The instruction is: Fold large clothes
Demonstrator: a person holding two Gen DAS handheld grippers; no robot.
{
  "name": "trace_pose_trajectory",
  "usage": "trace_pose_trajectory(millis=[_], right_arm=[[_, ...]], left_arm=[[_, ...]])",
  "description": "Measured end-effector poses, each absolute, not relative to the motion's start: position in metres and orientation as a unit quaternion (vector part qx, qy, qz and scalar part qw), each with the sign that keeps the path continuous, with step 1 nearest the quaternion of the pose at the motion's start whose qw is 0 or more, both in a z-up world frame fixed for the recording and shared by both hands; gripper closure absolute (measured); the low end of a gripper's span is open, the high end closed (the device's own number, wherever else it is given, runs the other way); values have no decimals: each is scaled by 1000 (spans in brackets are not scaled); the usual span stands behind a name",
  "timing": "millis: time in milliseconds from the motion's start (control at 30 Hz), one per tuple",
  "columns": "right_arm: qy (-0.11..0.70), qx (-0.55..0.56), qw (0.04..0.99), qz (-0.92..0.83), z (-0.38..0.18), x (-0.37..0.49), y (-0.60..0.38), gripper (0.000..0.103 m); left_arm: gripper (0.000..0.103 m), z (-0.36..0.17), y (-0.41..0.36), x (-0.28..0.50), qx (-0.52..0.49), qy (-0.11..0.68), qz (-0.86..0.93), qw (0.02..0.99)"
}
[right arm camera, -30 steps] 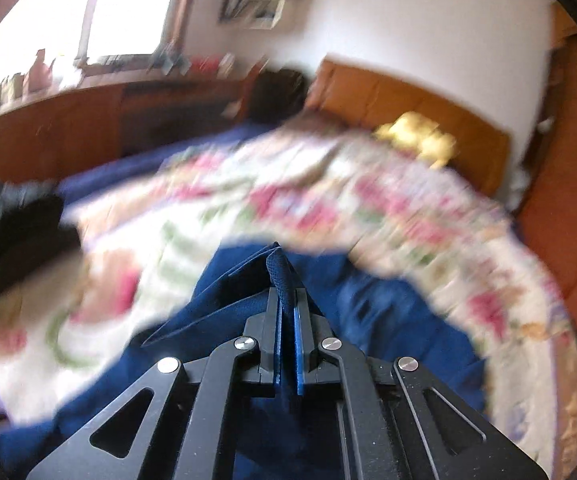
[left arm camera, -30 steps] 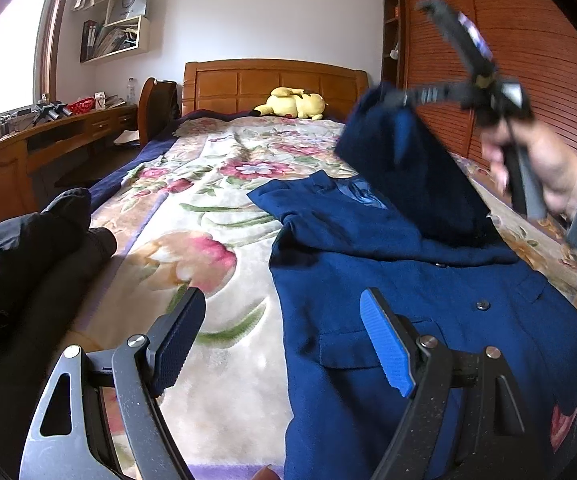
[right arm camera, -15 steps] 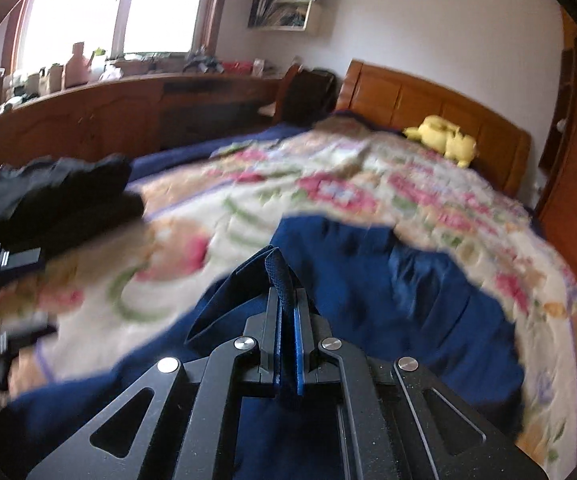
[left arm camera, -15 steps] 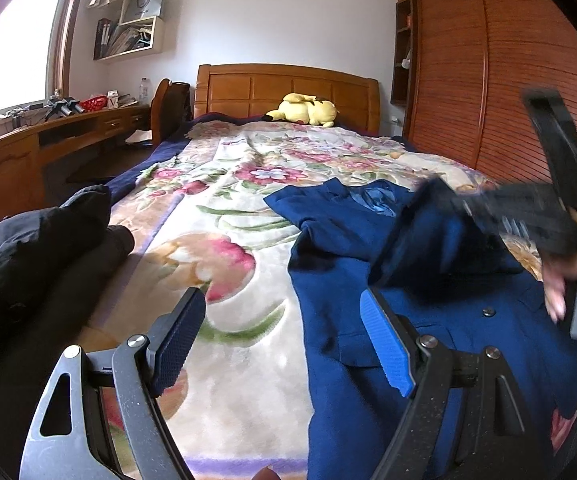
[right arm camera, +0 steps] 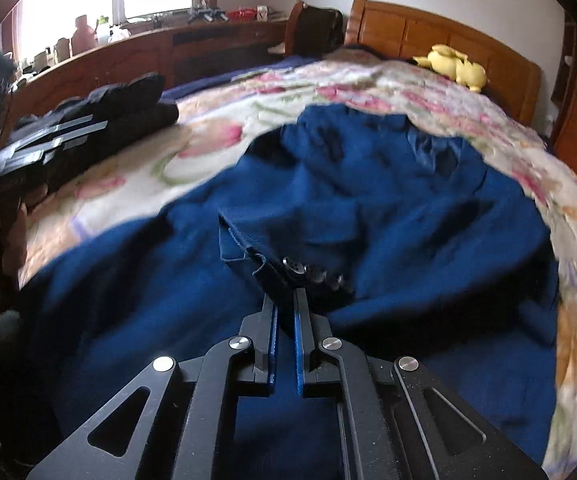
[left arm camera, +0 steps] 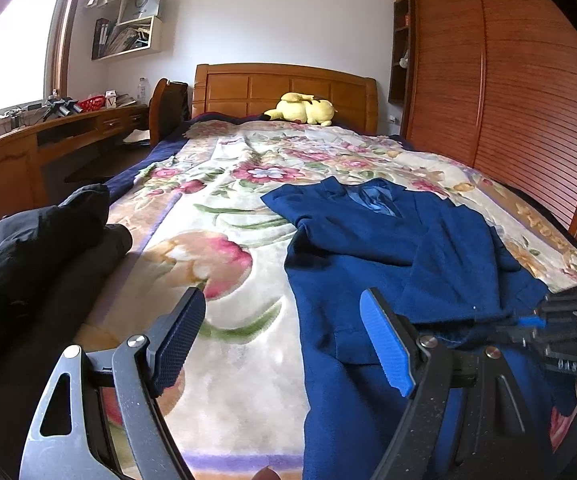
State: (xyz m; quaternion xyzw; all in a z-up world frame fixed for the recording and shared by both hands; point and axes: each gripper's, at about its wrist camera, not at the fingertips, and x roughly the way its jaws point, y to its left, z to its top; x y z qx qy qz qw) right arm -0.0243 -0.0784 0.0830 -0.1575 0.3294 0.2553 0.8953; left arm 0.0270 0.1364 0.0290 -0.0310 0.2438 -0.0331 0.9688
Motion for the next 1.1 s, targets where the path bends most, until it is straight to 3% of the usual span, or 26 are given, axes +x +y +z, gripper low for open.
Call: trace_pose_trajectory(millis=[100, 300, 467, 1100], right_arm=[[340, -152, 892, 255, 80, -30, -84, 84], [333, -127, 905, 232, 85, -38, -105, 54], [303, -118, 924, 201, 97, -46, -133, 45], [327, -124, 929, 123, 45, -3, -160, 43]], left_arm=[[22, 28, 135, 27, -28, 245, -35, 968], [22, 28, 132, 26, -25, 246, -39, 968], [22, 28, 129, 25, -22, 247, -41, 968], [22, 18, 114, 27, 7, 265, -37, 964]])
